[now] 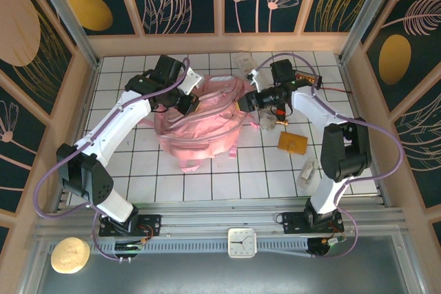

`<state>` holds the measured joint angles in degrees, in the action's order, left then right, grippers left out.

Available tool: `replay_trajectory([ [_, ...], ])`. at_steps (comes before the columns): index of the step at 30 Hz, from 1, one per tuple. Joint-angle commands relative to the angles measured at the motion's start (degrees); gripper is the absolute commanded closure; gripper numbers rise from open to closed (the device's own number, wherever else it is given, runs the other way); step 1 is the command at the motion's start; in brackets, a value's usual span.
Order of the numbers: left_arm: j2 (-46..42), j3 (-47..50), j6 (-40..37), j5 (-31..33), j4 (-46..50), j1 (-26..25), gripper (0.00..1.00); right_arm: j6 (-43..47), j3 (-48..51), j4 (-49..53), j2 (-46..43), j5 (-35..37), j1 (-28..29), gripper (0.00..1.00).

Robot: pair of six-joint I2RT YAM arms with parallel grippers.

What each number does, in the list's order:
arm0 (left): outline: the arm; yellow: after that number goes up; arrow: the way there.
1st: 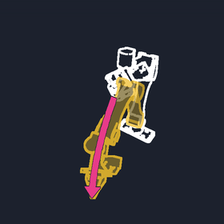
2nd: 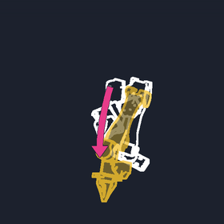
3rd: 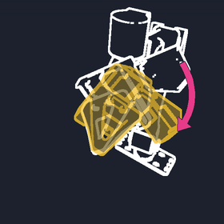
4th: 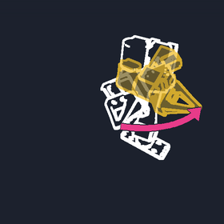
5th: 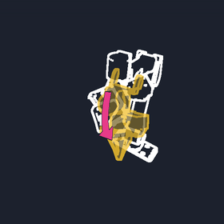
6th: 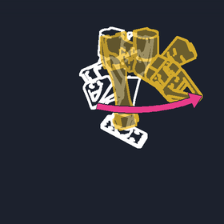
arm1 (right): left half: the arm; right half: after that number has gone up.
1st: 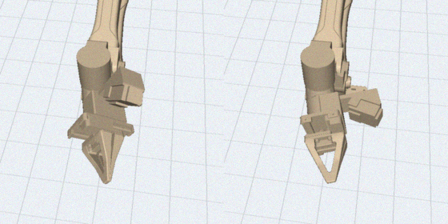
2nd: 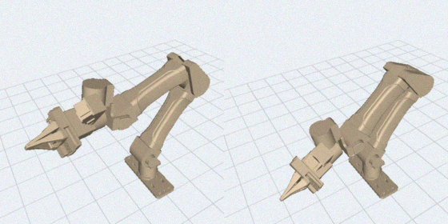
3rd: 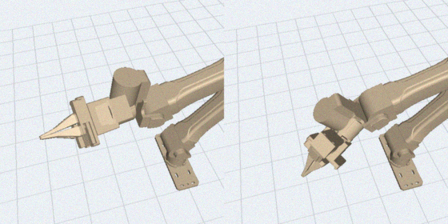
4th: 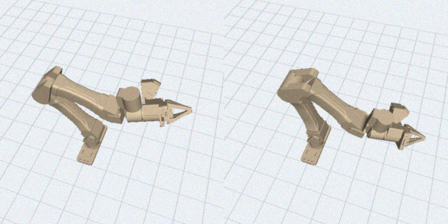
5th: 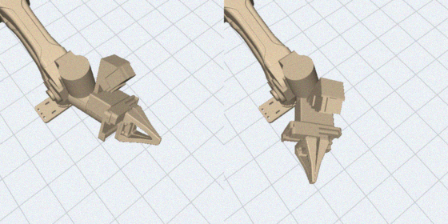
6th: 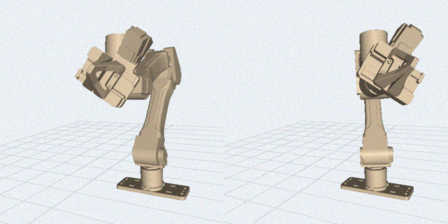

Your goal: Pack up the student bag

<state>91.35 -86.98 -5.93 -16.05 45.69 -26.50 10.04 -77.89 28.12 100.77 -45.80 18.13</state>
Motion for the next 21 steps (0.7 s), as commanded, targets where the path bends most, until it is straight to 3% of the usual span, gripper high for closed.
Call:
replay_trajectory([
  [1, -1.00, -2.23, 0.33, -2.36, -3.48, 0.60, 1.00, 1.47, -1.64, 1.37, 1.84, -2.40, 0.03, 0.49],
  [12, -0.91, -2.15, 0.85, -2.38, -3.41, 0.63, 1.00, 2.09, -0.65, 0.03, 2.34, -3.15, 1.96, 0.52],
  [21, -1.09, -1.99, 0.94, -2.26, -3.35, 0.64, 1.00, 1.42, -0.25, -1.46, 1.86, -2.18, 2.76, 0.77],
])
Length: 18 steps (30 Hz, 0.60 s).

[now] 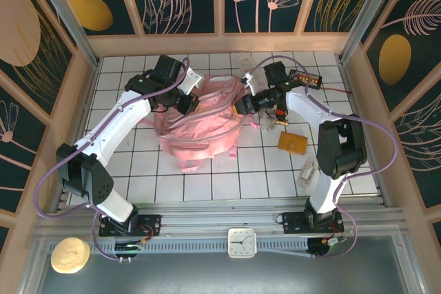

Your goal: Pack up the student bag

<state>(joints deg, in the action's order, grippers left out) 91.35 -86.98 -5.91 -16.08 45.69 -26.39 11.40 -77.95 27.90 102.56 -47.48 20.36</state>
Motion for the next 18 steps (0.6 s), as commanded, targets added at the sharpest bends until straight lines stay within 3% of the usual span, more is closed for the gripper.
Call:
replay_trajectory([
  [1, -1.15, -1.97, 0.94, -2.21, -3.33, 0.47, 1.00, -0.34, -0.10, -1.59, -0.10, 0.09, 0.51, 0.80],
  [4, -1.18, -1.98, 0.98, -1.66, -3.24, 0.51, 1.00, -0.77, 0.33, -1.57, -1.11, 1.47, 0.37, 0.92],
  [8, -1.26, -1.93, 0.88, -0.15, -2.69, 0.46, 1.00, -0.73, 1.46, -0.28, -2.72, 3.29, -0.34, 1.00],
  [18, 0.52, -3.89, 1.29, 4.73, -0.89, -0.35, 1.00, 2.15, -6.74, 12.09, -1.25, 5.14, 1.86, 1.00],
])
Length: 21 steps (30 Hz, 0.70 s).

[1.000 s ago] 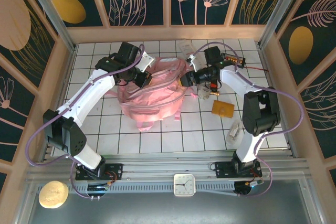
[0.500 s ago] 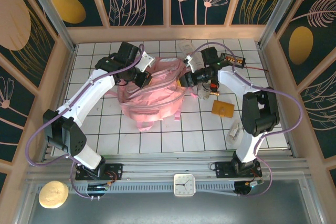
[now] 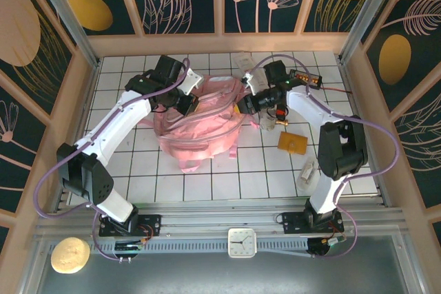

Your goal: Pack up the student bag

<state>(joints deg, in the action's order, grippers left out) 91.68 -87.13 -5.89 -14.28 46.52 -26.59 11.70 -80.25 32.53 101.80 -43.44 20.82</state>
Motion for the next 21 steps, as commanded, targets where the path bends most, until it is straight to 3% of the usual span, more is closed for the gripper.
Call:
replay_trajectory([
  [1, 0.54, -4.09, 1.09, 4.25, -1.38, -0.53, 1.00, 1.96, -5.65, 9.52, -0.10, 1.67, 1.95, 1.00],
  [5, 1.86, -6.11, 1.11, 9.84, -0.24, -1.84, 1.00, 2.11, -9.51, 17.61, 1.47, 4.67, 3.80, 1.00],
  [11, 4.33, -10.52, 3.50, 13.86, 0.59, -2.61, 1.00, -0.37, -12.25, 21.42, 1.33, 4.75, 6.53, 1.00],
  [21, 8.92, -16.79, 5.18, 28.13, 6.24, -8.41, 1.00, -9.58, -21.04, 28.29, 4.58, 5.62, 9.24, 1.00],
])
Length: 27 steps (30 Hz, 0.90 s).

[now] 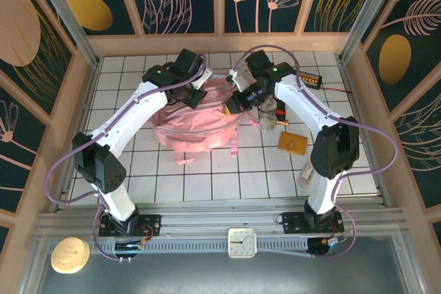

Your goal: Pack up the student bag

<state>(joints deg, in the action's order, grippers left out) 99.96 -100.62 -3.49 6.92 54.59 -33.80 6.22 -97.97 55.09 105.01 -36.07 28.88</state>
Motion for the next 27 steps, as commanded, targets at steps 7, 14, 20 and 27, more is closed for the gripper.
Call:
replay_trajectory([
  [7, 1.73, -7.18, 7.42, 14.80, 1.23, -3.60, 1.00, -11.01, -15.57, 13.01, 7.66, -6.20, 1.65, 1.00],
  [14, 2.48, -8.66, 8.65, 18.99, 2.97, -5.66, 1.00, -11.43, -19.41, 17.59, 9.25, -6.49, 0.83, 1.00],
  [20, -0.89, -5.09, 6.52, 22.74, 1.68, -5.65, 1.00, -11.93, -15.96, 16.80, 6.61, -3.86, -2.88, 1.00],
  [27, -0.90, -4.70, 7.85, 20.76, 0.97, -5.75, 1.00, -12.79, -19.70, 16.35, 8.12, -8.25, -0.68, 1.00],
])
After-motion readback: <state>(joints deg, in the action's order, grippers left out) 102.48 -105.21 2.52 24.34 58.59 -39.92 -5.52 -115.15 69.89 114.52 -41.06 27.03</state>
